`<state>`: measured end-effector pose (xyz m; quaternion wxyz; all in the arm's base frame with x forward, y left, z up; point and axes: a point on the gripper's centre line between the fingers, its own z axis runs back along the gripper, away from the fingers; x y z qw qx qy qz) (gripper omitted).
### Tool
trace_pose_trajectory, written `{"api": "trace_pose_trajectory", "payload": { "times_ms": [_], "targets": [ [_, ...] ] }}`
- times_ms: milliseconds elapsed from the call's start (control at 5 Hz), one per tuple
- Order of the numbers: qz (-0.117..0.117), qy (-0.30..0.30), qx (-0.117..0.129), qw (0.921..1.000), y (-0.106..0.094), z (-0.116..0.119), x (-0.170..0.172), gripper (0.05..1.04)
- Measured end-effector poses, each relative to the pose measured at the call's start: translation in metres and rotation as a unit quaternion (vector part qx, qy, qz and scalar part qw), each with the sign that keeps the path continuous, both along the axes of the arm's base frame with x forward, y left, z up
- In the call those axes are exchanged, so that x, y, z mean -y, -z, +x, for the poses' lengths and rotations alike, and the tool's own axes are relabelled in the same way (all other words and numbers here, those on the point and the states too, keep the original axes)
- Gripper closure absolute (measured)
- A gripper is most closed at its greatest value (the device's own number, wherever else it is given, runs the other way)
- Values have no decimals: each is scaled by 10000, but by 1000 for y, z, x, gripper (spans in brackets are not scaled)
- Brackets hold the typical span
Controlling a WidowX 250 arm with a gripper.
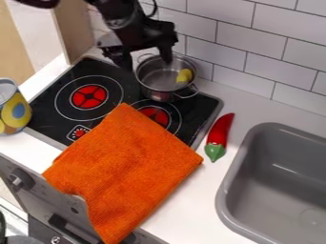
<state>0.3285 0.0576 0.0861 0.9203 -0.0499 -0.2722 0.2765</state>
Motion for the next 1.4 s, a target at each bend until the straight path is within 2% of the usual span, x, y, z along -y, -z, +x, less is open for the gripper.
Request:
{"api": "trace_pose_trajectory", "payload": {
  "times_ms": [200,400,800,1000,1200,1400],
  "targets": [
    [149,-424,52,9990,6,13,3,84],
    [328,-516,-31,9981,18,22,-1,84],
    [366,-338,-288,9983,28,27,5,84],
    [423,-422,-236,9979,35,31,8,84],
    [339,-516,-78,9981,34,36,11,84],
    [311,-497,-39,9983,34,37,13,84]
  ]
}}
